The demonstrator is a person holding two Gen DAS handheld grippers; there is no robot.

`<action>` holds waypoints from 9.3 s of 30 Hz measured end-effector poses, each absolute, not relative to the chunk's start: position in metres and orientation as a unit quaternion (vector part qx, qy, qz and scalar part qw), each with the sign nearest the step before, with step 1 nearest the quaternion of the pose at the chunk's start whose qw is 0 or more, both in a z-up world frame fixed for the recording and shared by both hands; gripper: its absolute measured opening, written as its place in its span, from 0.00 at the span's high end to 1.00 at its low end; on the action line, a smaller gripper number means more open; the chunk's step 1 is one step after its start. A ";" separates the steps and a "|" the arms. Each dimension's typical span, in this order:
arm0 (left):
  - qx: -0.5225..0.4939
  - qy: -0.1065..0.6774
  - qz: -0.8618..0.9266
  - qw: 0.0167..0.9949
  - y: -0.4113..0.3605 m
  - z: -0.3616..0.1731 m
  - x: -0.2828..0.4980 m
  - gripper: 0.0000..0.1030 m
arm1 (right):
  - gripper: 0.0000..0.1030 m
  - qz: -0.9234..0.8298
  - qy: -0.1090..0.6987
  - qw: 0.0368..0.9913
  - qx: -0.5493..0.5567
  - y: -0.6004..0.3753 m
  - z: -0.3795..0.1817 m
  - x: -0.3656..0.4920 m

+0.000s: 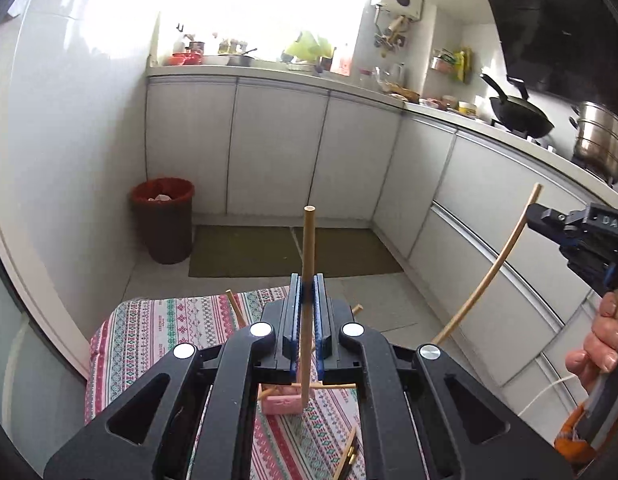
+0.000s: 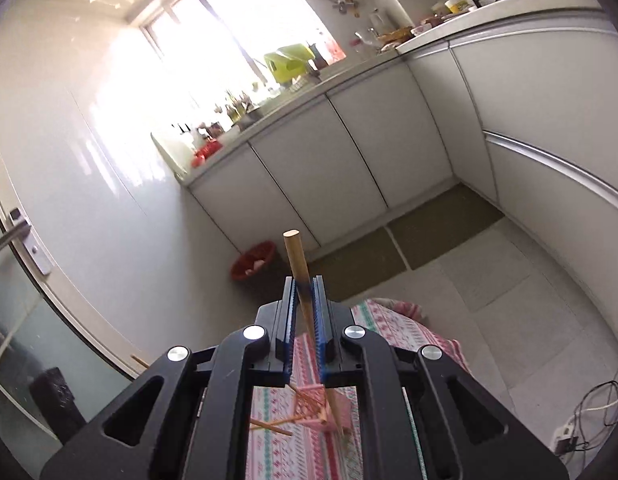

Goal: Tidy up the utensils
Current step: 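Lift both held chopsticks upright and carry them over the pink basket, then open both tools to drop the chopsticks into the pink basket, then grasp a bamboo chopstick with the left tool while the right tool reaches toward the pile, then close the right tool on a bamboo chopstick lying on the cloth, then lift both held chopsticks upright and carry them over the pink basket, then open both tools to drop the chopsticks into the pink basket, then grasp a black gold-tipped pen with the left tool while the right tool approaches the other pen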

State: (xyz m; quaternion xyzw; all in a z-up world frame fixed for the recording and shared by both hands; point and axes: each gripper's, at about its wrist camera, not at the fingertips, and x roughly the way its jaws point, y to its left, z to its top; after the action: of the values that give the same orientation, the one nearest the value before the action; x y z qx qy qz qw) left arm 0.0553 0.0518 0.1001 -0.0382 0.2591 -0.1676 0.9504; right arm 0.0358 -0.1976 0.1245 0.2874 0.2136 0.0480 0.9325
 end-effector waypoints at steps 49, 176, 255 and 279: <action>-0.050 0.281 -0.051 0.957 0.075 0.070 0.085 0.18 | 0.29 -0.029 0.307 0.945 0.113 -0.084 0.020 0.108; 0.033 0.356 -0.214 0.909 0.060 0.022 0.017 0.94 | 0.94 0.049 0.434 0.856 0.276 -0.143 -0.036 -0.079; 0.022 0.283 -0.035 0.958 0.067 0.068 0.053 0.07 | 0.07 -0.083 0.310 0.940 0.114 -0.123 0.021 0.059; 0.125 0.392 -0.099 0.906 0.001 -0.023 0.040 0.07 | 0.07 -0.114 0.484 0.849 0.177 -0.187 -0.095 0.008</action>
State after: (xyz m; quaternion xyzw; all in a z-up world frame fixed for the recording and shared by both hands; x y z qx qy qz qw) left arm 0.0402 0.0006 -0.0228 0.1253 0.3924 -0.0995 0.9058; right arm 0.0083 -0.1872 -0.0947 0.1773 0.4837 -0.1139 0.8495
